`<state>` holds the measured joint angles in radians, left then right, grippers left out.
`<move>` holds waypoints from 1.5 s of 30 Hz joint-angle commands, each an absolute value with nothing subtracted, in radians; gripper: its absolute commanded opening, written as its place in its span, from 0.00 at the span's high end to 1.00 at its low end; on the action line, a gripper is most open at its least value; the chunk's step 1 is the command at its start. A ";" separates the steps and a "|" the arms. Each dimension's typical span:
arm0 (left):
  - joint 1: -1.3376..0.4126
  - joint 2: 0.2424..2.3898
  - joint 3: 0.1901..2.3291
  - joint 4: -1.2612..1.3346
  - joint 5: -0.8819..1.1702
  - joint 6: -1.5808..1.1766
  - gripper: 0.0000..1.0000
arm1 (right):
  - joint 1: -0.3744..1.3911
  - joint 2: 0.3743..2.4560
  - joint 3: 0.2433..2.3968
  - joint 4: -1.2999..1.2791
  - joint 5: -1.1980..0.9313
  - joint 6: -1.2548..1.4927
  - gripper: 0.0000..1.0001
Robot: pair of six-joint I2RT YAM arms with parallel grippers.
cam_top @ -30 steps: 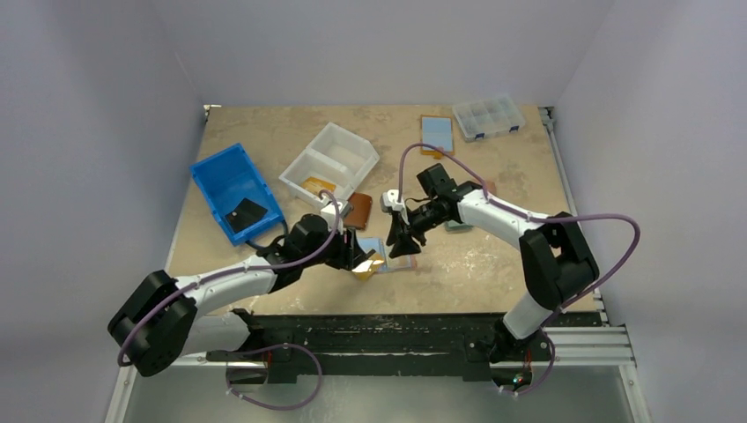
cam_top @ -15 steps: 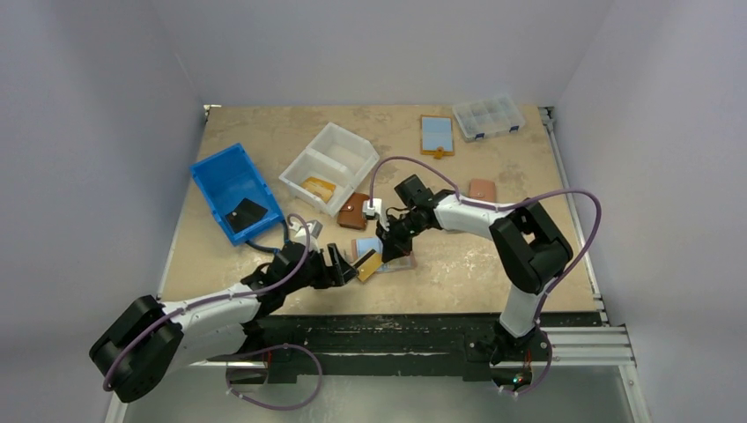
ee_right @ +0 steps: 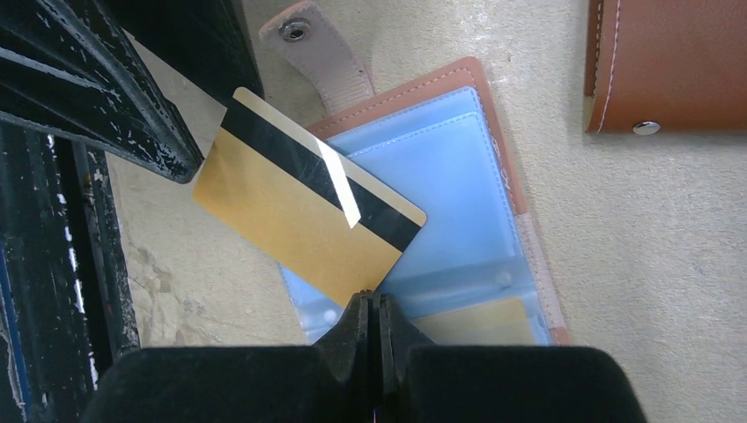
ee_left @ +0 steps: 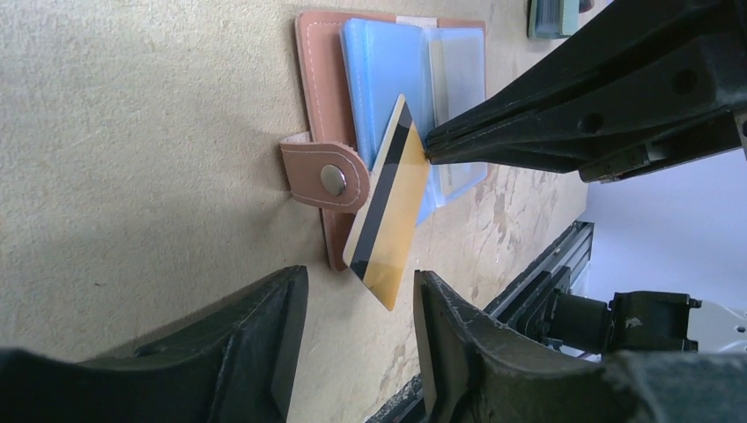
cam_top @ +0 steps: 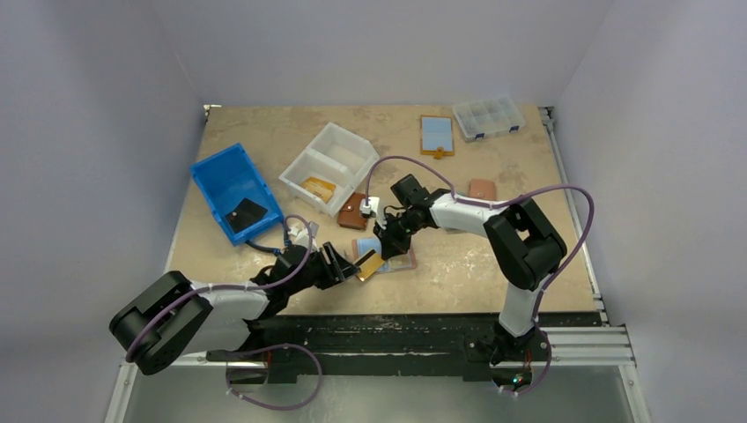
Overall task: Take the credit cards out of the card holder
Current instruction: Pick up the credit card from the card holder.
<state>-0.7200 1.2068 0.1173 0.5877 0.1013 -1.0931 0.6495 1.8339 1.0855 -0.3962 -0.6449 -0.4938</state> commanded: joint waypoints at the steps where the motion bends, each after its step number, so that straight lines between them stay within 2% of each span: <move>1: -0.713 1.246 0.108 0.685 0.104 -1.142 0.50 | 0.658 1.838 1.120 -0.399 -0.626 -0.491 1.00; 10: -0.713 1.343 0.125 0.794 0.121 -1.169 0.64 | 0.671 1.847 1.126 -0.411 -0.617 -0.499 1.00; 13: -0.714 1.365 0.129 0.812 0.118 -1.158 0.81 | 0.671 1.845 1.129 -0.420 -0.620 -0.506 1.00; 15: -0.715 1.379 0.133 0.816 0.120 -1.124 1.00 | 0.672 1.838 1.138 -0.439 -0.624 -0.518 0.97; 18: -0.713 1.378 0.125 0.815 0.135 -1.054 1.00 | 0.668 1.794 1.152 -0.484 -0.647 -0.547 0.85; 21: -0.713 1.329 0.119 0.798 0.181 -0.974 1.00 | 0.634 1.711 1.171 -0.561 -0.711 -0.617 0.77; 25: -0.714 1.203 0.165 0.649 0.266 -0.820 1.00 | 0.565 1.559 1.186 -0.712 -0.858 -0.808 0.63; 27: -0.713 1.132 0.194 0.567 0.320 -0.733 1.00 | 0.548 1.477 1.163 -0.768 -0.915 -0.919 0.50; 29: -0.723 1.053 0.234 0.481 0.347 -0.653 1.00 | 0.539 1.397 1.123 -0.790 -0.953 -1.025 0.32; 32: -0.765 0.957 0.346 0.293 0.319 -0.498 1.00 | 0.511 1.332 1.095 -0.881 -1.042 -1.214 0.12; 36: -0.852 0.953 0.563 0.019 0.209 -0.266 1.00 | 0.474 1.328 1.158 -1.034 -1.090 -1.347 0.01; 39: -0.900 1.002 0.705 -0.178 0.097 -0.123 1.00 | 0.441 1.299 1.205 -1.068 -1.084 -1.331 0.01; 45: -0.911 0.991 0.802 -0.188 -0.031 0.109 1.00 | 0.354 1.227 1.221 -0.983 -1.078 -1.107 0.01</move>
<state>-0.9058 1.0138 0.7483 -0.1169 0.0917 -0.1314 0.3977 1.2934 1.1831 -1.0088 -1.0405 -1.2369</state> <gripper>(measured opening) 0.029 0.987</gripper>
